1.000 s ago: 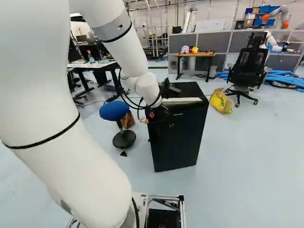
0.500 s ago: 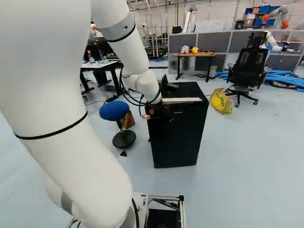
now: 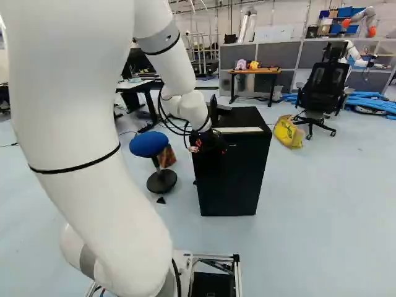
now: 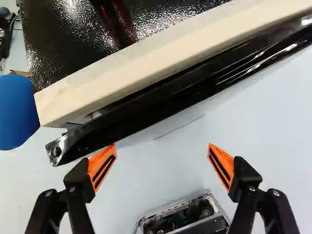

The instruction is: Grab a drink from the fridge

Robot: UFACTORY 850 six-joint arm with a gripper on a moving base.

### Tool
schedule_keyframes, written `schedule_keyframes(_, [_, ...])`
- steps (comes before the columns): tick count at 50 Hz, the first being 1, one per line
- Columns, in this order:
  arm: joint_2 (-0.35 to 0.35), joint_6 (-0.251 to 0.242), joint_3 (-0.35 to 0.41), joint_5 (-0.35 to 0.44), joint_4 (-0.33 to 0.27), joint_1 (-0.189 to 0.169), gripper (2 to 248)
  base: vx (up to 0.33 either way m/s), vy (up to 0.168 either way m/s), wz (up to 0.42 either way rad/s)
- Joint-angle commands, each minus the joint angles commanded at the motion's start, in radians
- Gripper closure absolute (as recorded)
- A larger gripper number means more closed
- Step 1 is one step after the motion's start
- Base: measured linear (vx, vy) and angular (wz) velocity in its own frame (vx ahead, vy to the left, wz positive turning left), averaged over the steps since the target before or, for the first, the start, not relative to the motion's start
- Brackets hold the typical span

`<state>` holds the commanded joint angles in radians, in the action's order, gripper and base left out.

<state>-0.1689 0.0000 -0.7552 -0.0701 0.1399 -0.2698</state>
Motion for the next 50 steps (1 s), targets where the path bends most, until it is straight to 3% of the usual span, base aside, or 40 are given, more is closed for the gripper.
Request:
schedule_keyframes(20, [-0.032, 0.000, -0.038, 0.009, -0.049, 0.007, 3, 0.000, 0.000, 0.000])
schedule_keyframes(50, [-0.032, 0.000, -0.038, 0.035, -0.049, 0.007, 3, 0.000, 0.000, 0.000])
